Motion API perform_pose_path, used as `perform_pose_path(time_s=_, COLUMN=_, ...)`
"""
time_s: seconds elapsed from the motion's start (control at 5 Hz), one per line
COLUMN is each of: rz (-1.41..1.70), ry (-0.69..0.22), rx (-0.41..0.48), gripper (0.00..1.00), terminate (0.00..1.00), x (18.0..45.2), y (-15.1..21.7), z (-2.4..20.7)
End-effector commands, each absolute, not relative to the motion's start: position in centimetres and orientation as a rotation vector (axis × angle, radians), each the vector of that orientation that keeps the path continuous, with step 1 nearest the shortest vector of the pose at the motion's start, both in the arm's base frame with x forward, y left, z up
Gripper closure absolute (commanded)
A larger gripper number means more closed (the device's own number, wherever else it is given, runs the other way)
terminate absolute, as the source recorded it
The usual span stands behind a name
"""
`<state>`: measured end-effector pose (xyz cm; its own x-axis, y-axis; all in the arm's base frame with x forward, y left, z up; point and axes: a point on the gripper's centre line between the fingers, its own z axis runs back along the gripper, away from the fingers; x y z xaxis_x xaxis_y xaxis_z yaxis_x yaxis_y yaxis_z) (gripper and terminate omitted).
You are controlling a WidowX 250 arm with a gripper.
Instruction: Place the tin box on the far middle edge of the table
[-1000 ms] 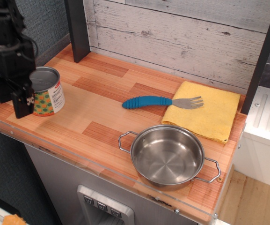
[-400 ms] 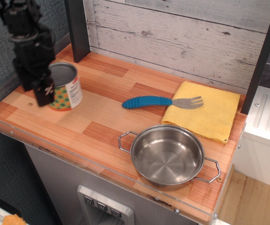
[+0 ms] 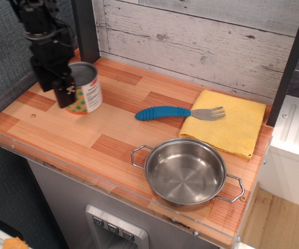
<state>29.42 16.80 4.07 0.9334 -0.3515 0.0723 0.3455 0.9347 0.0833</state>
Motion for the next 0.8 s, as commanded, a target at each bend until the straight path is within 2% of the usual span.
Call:
perform_pose_path(time_s=0.0, rz=-0.343, ry=-0.217, rx=0.078, gripper=0.0, terminate=0.0, x=32.2, y=16.2, z=5.8)
perform_pose_path(time_s=0.2, rz=-0.355, ry=-0.246, rx=0.074, gripper=0.0, terminate=0.0, x=33.6, y=15.5, z=5.8)
perform_pose_path(time_s=0.6, rz=-0.375, ry=-0.281, rx=0.056, gripper=0.0, terminate=0.0, x=34.4, y=14.9, z=6.2)
